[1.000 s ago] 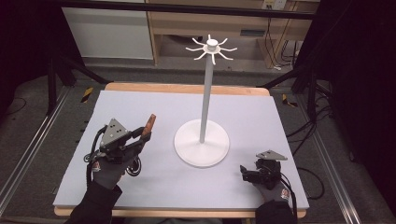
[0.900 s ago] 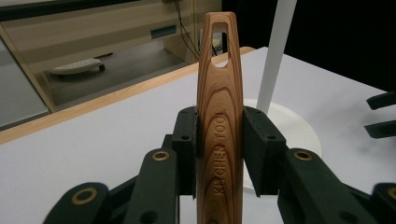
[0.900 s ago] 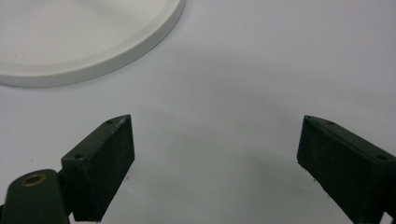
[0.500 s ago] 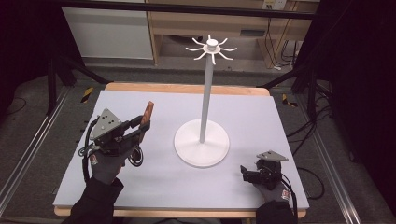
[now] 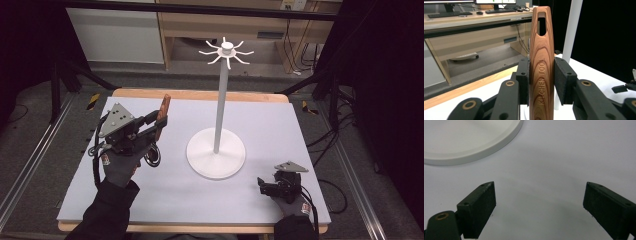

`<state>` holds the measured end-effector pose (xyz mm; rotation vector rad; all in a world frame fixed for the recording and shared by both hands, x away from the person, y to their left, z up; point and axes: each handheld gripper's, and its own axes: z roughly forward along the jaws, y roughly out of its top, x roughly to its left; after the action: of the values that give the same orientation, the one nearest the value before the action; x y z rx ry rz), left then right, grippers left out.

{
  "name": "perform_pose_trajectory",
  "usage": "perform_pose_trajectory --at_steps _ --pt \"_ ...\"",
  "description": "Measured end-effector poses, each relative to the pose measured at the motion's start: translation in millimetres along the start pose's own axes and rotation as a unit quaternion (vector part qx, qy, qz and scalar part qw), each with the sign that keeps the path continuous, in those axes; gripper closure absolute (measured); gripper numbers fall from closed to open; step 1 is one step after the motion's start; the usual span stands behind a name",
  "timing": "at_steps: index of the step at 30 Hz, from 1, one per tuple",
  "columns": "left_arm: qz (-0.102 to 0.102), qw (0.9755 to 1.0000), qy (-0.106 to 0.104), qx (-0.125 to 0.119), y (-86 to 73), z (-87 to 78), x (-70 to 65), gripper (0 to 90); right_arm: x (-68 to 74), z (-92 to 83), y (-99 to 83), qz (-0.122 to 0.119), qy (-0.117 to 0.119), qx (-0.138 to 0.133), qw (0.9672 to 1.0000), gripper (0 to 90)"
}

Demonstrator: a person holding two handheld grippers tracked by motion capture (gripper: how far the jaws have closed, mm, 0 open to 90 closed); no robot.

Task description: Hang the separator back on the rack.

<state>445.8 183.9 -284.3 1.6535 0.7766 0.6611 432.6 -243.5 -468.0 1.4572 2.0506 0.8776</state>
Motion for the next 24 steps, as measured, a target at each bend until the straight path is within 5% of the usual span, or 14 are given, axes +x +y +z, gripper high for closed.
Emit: perform_pose_trajectory --at_steps 24 --pt "0.015 0.9991 -0.019 -0.034 38.6 11.4 -17.4 67.1 0.7 0.5 0.2 -0.002 -0.001 0.000 1.0000 11.5"
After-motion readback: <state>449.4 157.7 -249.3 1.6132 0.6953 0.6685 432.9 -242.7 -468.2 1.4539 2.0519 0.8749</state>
